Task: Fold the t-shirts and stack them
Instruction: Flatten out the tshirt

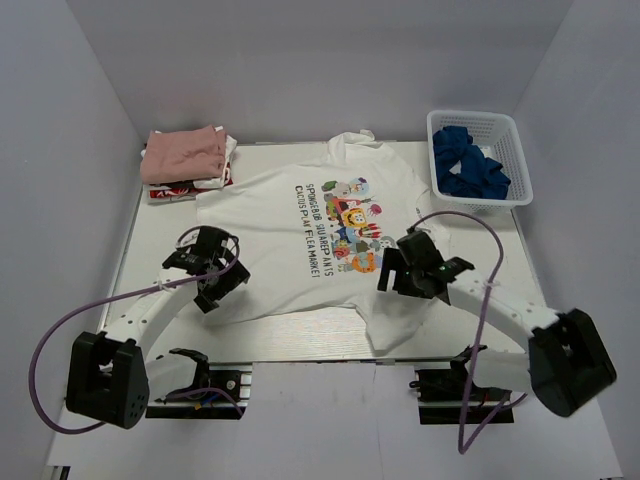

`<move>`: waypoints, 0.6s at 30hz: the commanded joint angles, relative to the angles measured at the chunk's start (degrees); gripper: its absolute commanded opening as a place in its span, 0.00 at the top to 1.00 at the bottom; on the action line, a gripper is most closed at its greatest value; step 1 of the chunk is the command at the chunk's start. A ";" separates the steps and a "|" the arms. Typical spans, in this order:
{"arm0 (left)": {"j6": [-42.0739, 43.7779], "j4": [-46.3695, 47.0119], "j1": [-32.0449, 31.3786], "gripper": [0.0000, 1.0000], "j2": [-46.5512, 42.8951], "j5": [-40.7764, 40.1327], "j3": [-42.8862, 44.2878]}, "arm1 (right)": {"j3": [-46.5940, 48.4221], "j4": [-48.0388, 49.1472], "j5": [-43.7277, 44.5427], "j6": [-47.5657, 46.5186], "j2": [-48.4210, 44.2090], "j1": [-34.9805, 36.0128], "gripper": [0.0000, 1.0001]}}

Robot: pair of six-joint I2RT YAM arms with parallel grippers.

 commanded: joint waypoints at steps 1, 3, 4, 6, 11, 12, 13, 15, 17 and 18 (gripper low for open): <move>4.00 6.40 -0.27 0.00 -0.04 1.34 1.98 | -2.07 -4.21 -0.42 -2.03 -10.71 0.04 0.10; 5.15 7.64 -0.27 0.00 0.58 1.34 1.98 | -5.06 -4.65 -3.13 -3.09 -15.47 0.12 0.10; 5.76 8.16 -0.27 0.00 1.36 1.34 2.67 | -5.50 -5.87 -4.01 -2.83 -18.46 0.30 0.10; 6.29 8.16 -0.27 0.00 1.98 1.34 3.20 | -6.65 -7.19 -6.83 -2.13 -21.90 0.30 0.10; 6.29 8.69 -0.27 0.00 1.20 0.81 2.68 | -6.65 -13.61 -13.30 0.86 -23.68 1.09 0.10; 6.29 9.30 -0.27 0.00 0.67 0.81 2.68 | -7.61 -12.92 -14.64 0.86 -23.07 1.44 0.10; 6.29 9.31 -0.27 0.00 0.67 0.81 2.07 | -7.88 -12.04 -17.96 -0.27 -22.19 1.61 0.10; 6.29 9.31 -0.27 0.00 0.14 0.81 2.06 | -8.23 -8.45 -22.10 -1.94 -16.92 2.49 0.10; 6.29 8.52 -0.27 0.00 0.14 0.81 2.06 | -7.10 -8.60 -21.78 -2.91 -10.44 4.07 0.10; 6.29 8.52 -0.27 0.00 0.14 0.81 2.06 | -6.48 -9.82 -18.03 -3.35 -9.01 4.34 0.10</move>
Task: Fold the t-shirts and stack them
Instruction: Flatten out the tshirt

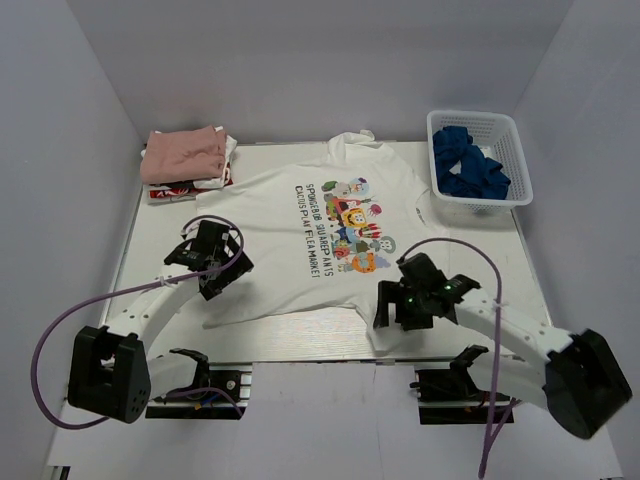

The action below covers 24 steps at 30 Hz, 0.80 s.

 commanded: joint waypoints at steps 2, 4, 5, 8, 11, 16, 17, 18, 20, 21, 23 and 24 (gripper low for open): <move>0.61 -0.80 -0.25 0.00 -2.14 0.07 0.80 | 3.19 -6.80 2.00 -1.39 10.50 2.73 0.12; 0.61 -0.80 -0.25 0.00 -2.75 -0.46 0.18 | 3.99 -9.30 8.33 -0.16 13.25 3.60 0.39; 0.61 -0.80 -0.25 0.00 -2.75 -0.46 -0.43 | 4.25 -12.62 9.13 1.67 13.69 3.78 0.60; 0.61 -0.27 -0.25 0.00 -2.75 -0.46 -1.05 | 5.39 -15.89 9.50 3.97 10.73 3.87 1.00; 0.61 0.43 -0.25 0.00 -2.22 -0.46 -1.05 | 11.09 -20.10 9.40 3.80 9.74 3.61 1.00; -0.44 0.43 -0.25 0.00 -0.29 -0.46 -1.05 | 23.66 -32.40 6.86 1.34 17.18 3.35 1.00; -0.45 1.21 -0.25 0.00 -0.29 -0.46 -1.75 | 27.07 -35.12 6.86 1.43 18.43 3.09 0.99; -0.45 1.22 -0.25 0.00 -0.29 -0.46 -1.75 | 27.80 -36.19 7.38 0.82 19.57 3.00 0.99; -0.45 1.75 -0.25 0.00 -0.29 0.16 -2.37 | 30.08 -34.72 9.21 0.11 22.04 2.82 0.87; -0.45 1.75 -0.25 0.00 -0.29 0.16 -2.37 | 32.01 -33.93 10.53 -0.41 23.35 2.12 0.85; -0.45 1.75 -0.25 0.00 0.32 0.16 -2.37 | 35.27 -29.01 13.43 -1.91 25.90 1.94 0.78; -0.45 1.75 -0.25 0.00 0.32 0.16 -2.37 | 37.28 -27.61 13.62 -2.52 28.00 1.68 0.71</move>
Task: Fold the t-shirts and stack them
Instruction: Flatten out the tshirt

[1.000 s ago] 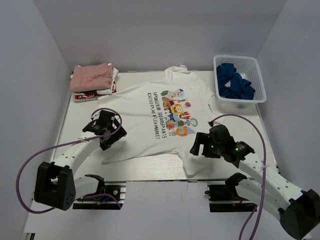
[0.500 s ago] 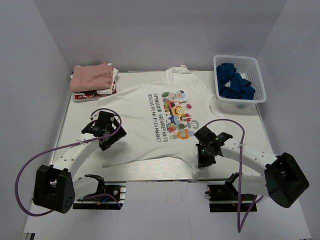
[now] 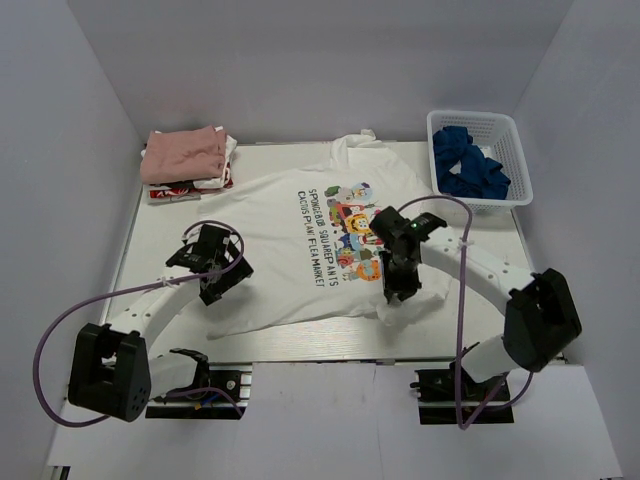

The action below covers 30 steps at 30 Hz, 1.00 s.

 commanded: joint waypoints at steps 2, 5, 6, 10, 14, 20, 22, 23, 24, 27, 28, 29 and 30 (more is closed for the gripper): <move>0.19 0.66 -0.25 0.00 0.74 0.20 0.32 | 8.13 5.91 4.29 -4.72 7.60 -1.21 0.45; 0.19 0.12 -0.25 0.00 0.74 -0.41 1.03 | 11.64 5.75 11.82 -5.78 10.35 -1.39 0.33; 0.19 0.12 -0.25 0.00 0.74 -0.41 1.03 | 12.00 4.52 14.63 -5.69 9.84 -1.21 0.30; 0.19 2.05 -0.25 0.00 1.27 -0.41 0.50 | 4.56 2.93 15.37 -2.89 -0.86 -1.91 0.10; 0.72 4.51 -0.25 0.00 3.81 0.20 -0.12 | -6.95 -2.59 8.96 2.21 -9.76 -3.76 0.10; 1.25 5.57 -0.25 0.00 10.48 -0.33 3.66 | -18.38 -2.70 -2.62 8.81 -21.01 -4.64 0.18; 1.86 6.71 -0.25 0.00 11.11 -0.33 3.66 | -21.29 0.11 -3.00 8.64 -20.76 -4.73 0.18; 1.86 7.76 -0.25 0.00 11.90 -0.33 3.66 | -22.70 0.64 -2.92 8.72 -19.71 -4.64 0.18; 1.86 7.77 -0.25 0.00 12.69 0.20 3.66 | -23.41 3.69 -2.48 7.85 -19.09 -4.64 0.18; 1.86 7.77 -0.25 0.00 13.92 0.20 3.66 | -21.66 9.13 0.24 5.74 -13.84 -4.55 0.21; 1.86 8.38 -0.25 0.00 13.93 0.20 3.14 | -21.49 9.95 1.90 5.56 -12.86 -4.81 0.23; 1.86 8.39 -0.25 0.00 14.54 -0.32 3.14 | -21.22 10.74 2.88 5.56 -11.89 -4.73 0.26; 1.86 8.39 -0.25 0.00 14.54 -0.33 3.14 | -20.52 11.18 3.67 5.30 -10.66 -4.73 0.26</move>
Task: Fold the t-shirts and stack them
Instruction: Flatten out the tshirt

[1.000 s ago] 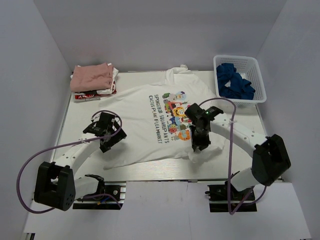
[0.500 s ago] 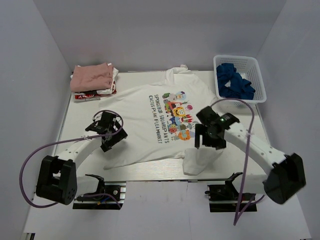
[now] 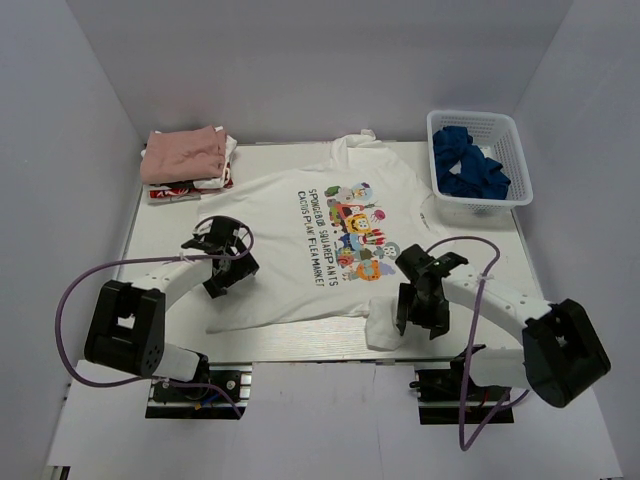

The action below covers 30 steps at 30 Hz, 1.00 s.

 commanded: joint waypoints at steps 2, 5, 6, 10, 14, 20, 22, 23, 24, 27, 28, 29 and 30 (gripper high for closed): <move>0.24 2.51 -0.25 0.00 1.87 -0.79 0.05 | 2.15 8.80 2.68 -1.98 5.89 -0.27 0.28; 0.24 2.51 -0.25 0.00 2.39 -0.79 0.05 | 1.79 13.48 3.45 -2.08 9.05 -0.44 0.47; 0.24 1.64 -0.25 0.00 3.18 -0.79 0.05 | 1.97 13.66 3.98 -1.99 10.19 -0.44 0.56; 0.24 1.63 -0.25 0.00 3.19 -0.79 -0.03 | 6.60 11.56 5.40 -3.48 11.52 -0.53 1.00; 0.24 0.92 -0.25 0.00 2.58 -2.27 -0.03 | 14.35 1.55 5.04 -4.37 12.22 -0.27 1.00; 0.24 -0.92 -0.25 0.00 1.96 -4.39 0.49 | 17.71 -21.29 -7.07 -4.97 13.28 -0.53 1.00; 0.24 -1.45 -0.25 0.00 2.48 -3.60 1.28 | 15.78 -21.41 -15.64 -6.65 10.32 -0.70 1.00; 0.24 -1.45 -0.25 0.00 2.48 -3.60 1.28 | 13.42 -21.58 -20.22 -7.61 9.86 -0.71 1.00; 0.24 -1.45 -0.25 0.00 2.48 -2.99 1.81 | 12.61 -21.50 -22.62 -8.84 9.50 -0.79 1.00; 0.24 -0.92 -0.25 0.00 1.87 -2.37 1.81 | 11.37 -21.50 -30.19 -10.43 9.41 -0.79 1.00; 0.77 -0.92 -0.25 0.00 1.87 -2.37 1.81 | 12.07 -21.50 -30.63 -10.34 8.37 -0.80 1.00; 0.77 -0.92 -0.25 0.00 1.87 -2.37 1.81 | 12.95 -21.50 -31.16 -10.25 8.01 -0.88 1.00; 0.77 -1.53 -0.25 0.00 1.87 -2.37 2.42 | 15.83 -21.59 -30.82 -10.08 7.31 -1.32 1.00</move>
